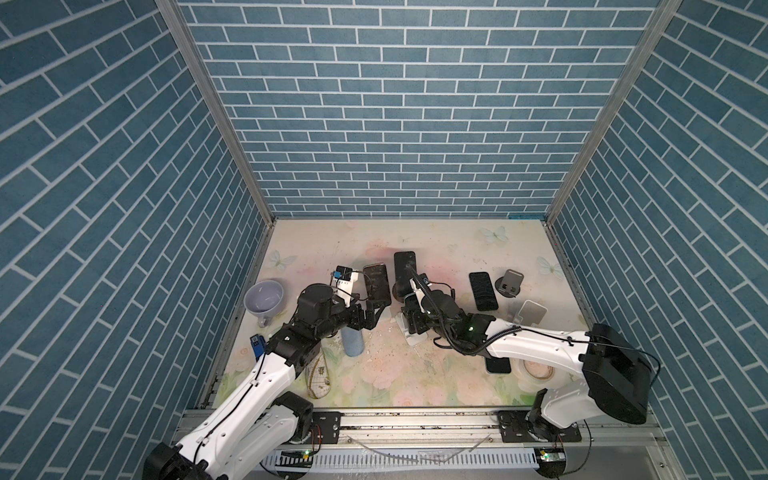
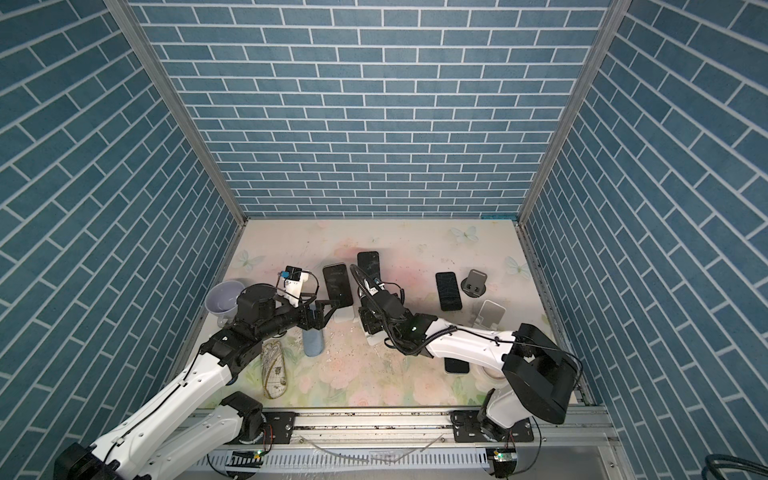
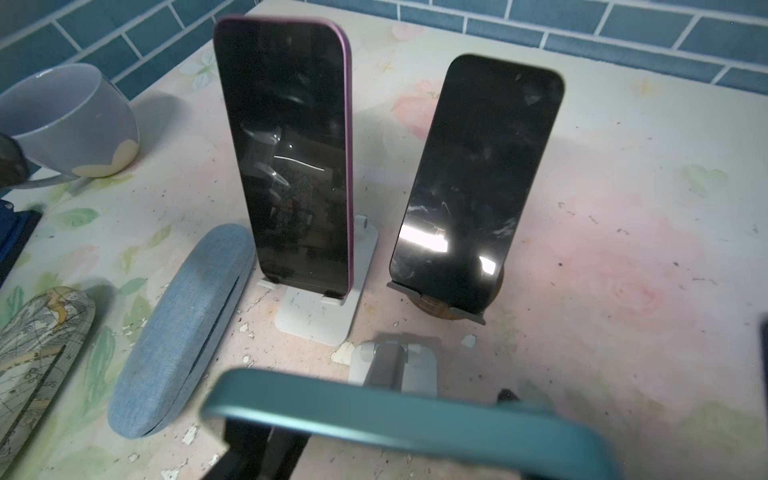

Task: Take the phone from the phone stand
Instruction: 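Lift the teal-edged phone off its stand and carry it toward the black phone, then lower the teal-edged phone flat beside the black phone with the right gripper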

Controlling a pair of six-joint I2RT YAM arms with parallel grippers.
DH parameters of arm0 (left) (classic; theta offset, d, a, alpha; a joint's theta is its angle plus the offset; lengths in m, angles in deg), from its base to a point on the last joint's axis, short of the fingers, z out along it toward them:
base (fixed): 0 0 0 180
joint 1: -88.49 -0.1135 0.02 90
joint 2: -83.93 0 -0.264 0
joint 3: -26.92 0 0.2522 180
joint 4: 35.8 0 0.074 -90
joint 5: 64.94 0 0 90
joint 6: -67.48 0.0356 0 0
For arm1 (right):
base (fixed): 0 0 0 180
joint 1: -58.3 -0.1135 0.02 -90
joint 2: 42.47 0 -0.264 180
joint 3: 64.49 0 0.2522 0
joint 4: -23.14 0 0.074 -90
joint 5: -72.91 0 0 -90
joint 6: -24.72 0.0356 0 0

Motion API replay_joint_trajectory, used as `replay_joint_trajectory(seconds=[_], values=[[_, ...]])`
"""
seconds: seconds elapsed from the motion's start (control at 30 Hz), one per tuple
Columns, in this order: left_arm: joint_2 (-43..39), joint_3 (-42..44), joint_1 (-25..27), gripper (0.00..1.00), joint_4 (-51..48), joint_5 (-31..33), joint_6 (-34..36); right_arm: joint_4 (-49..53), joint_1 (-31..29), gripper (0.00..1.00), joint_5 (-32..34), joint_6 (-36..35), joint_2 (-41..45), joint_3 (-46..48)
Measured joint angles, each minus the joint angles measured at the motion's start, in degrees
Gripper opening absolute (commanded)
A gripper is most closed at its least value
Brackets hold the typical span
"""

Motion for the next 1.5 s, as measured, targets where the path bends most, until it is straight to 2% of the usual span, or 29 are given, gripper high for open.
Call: replay_joint_trajectory(seconds=[0.2,0.33,0.67,0.9,1.5], values=[[1.4,0.4,-0.1,1.0,2.3,0.0,-0.9,3.7,0.4,0.55,3.8,0.0,7.4,-0.2],[3.2,0.4,-0.1,1.0,3.3,0.0,-1.5,9.3,1.8,0.55,5.7,0.0,9.4,-1.8],[4.5,0.4,-0.1,1.0,5.1,-0.5,-2.7,22.0,12.0,0.56,5.7,0.3,9.3,-3.7],[4.5,0.4,-0.1,1.0,5.0,-0.4,-2.7,28.0,18.3,0.56,1.7,1.4,3.4,-6.4],[4.5,0.4,-0.1,1.0,4.9,0.0,-2.7,29.8,25.1,0.56,-7.4,1.0,-11.4,-12.8]])
